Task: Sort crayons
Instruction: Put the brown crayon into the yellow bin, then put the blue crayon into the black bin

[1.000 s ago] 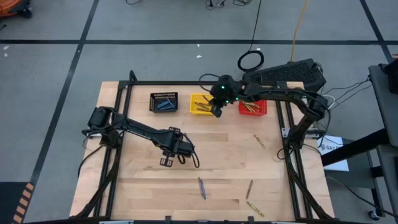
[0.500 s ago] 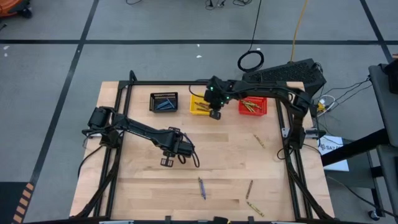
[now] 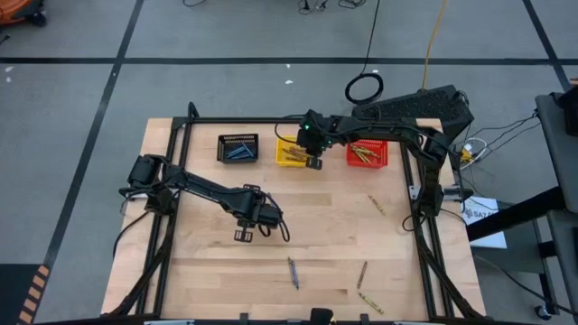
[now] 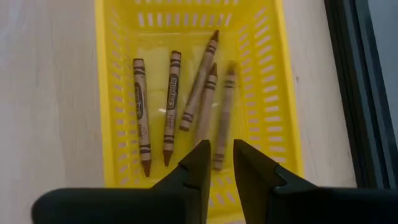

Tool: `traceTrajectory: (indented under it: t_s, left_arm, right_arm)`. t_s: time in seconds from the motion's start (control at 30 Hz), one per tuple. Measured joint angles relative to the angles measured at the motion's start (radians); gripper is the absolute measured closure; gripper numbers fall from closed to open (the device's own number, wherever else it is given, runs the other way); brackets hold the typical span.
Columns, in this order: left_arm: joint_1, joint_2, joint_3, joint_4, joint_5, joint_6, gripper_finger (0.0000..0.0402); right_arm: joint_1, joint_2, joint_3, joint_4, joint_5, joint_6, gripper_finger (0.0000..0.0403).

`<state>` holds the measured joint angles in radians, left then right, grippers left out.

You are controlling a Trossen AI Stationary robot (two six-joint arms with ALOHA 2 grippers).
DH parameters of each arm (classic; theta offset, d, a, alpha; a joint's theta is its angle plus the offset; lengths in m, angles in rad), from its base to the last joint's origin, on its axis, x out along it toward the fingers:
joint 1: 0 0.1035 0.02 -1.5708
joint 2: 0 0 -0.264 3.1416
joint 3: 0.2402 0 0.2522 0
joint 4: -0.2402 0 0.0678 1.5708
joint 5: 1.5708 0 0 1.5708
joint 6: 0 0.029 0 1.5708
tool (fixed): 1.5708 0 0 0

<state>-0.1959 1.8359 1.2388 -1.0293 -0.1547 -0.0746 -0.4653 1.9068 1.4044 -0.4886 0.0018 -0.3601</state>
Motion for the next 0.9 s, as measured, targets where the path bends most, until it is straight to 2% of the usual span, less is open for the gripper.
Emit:
traceTrajectory:
  t_s: [0.27,0.4,0.47,0.53,0.77,0.9]
  left_arm:
    - [0.0,0.0,0.0,0.003,0.0,-0.025,0.0297]
    - [0.0,0.0,0.0,0.003,0.0,-0.034,0.0297]
    - [0.0,0.0,0.0,0.003,0.001,-0.066,0.0297]
    - [0.0,0.0,0.0,0.004,0.001,-0.103,0.0297]
    - [-0.033,0.0,0.0,0.037,-0.039,-0.12,0.0297]
    - [-0.056,0.0,0.0,0.036,-0.06,-0.027,0.0297]
  right_arm:
    - [0.0,0.0,0.0,0.005,0.003,0.003,0.0316]
    - [0.009,-0.02,-0.001,-0.005,0.107,0.003,0.0309]
    - [0.018,-0.045,-0.001,-0.009,0.19,0.003,0.0306]
    - [0.029,-0.077,-0.001,-0.03,0.231,0.009,0.0305]
    - [0.091,-0.217,-0.001,-0.156,0.233,0.103,0.0305]
    - [0.134,-0.312,-0.001,-0.234,0.233,0.198,0.0305]
